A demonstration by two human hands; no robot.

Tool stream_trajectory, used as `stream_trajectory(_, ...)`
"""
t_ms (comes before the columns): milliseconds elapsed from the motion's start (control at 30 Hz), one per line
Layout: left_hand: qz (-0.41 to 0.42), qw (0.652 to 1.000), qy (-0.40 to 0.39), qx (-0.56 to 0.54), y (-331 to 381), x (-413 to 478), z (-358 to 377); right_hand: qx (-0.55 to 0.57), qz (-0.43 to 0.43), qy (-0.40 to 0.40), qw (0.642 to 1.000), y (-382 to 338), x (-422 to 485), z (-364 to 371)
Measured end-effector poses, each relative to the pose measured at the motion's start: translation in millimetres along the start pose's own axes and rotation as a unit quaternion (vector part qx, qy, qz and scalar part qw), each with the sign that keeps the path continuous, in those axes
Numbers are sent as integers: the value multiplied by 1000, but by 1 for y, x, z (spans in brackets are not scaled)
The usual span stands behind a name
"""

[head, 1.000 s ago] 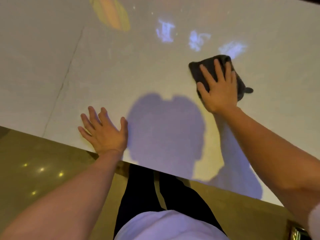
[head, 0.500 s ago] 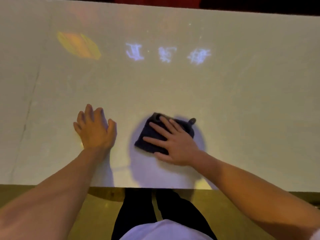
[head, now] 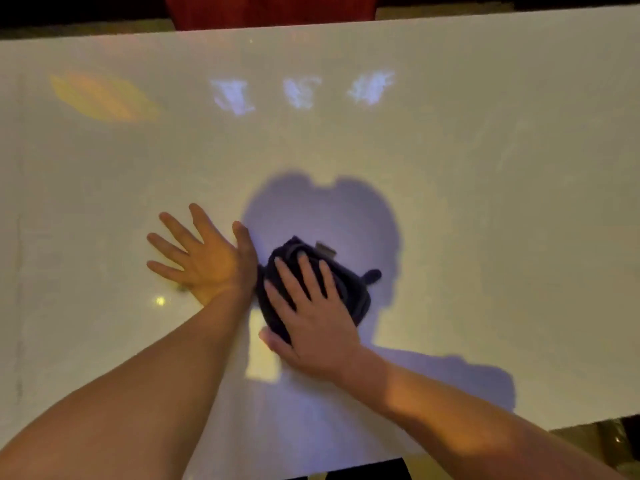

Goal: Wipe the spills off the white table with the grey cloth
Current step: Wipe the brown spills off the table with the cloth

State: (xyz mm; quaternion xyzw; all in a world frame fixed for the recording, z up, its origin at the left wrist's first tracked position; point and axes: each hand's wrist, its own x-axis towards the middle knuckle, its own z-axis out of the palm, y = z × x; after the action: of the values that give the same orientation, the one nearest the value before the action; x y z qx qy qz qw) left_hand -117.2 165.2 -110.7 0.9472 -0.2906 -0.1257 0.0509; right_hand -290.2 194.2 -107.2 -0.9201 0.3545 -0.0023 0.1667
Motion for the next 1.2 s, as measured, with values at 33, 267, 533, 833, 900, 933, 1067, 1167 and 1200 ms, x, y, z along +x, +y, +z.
stream_trajectory(33, 2, 1000, -7, 8, 1, 1, -1, 3, -40, -29, 999, -5, -11, 1)
stream_trajectory(267, -18, 999, -28, 22, 2, 5, -1, -47, 82, 85, 992, 202, 108, -80)
stream_trajectory(533, -4, 1000, -15, -15, 0, 5, -1, -19, 165, 79, 983, 94, 116, -55)
stream_trajectory(833, -2, 1000, -16, -15, 1, 2, -9, -59, -216, -33, 974, 100, 43, -45)
stream_trajectory(900, 3, 1000, -3, -5, 1, 0, -5, -53, -62, 40, 996, 175, 97, -73)
stream_trajectory(933, 5, 1000, 5, 0, -1, 1, -3, -42, 70, 71, 994, 209, 122, -87)
stream_trajectory(1067, -5, 999, 14, 31, -7, 6, 7, 0, 353, 93, 931, 235, 181, -110)
stream_trajectory(1167, -11, 999, 11, 49, -5, 3, 4, -24, 159, 82, 984, 148, 143, -79)
stream_trajectory(1200, -8, 999, 12, 43, -4, 2, 2, -30, 66, 71, 995, 109, 112, -59)
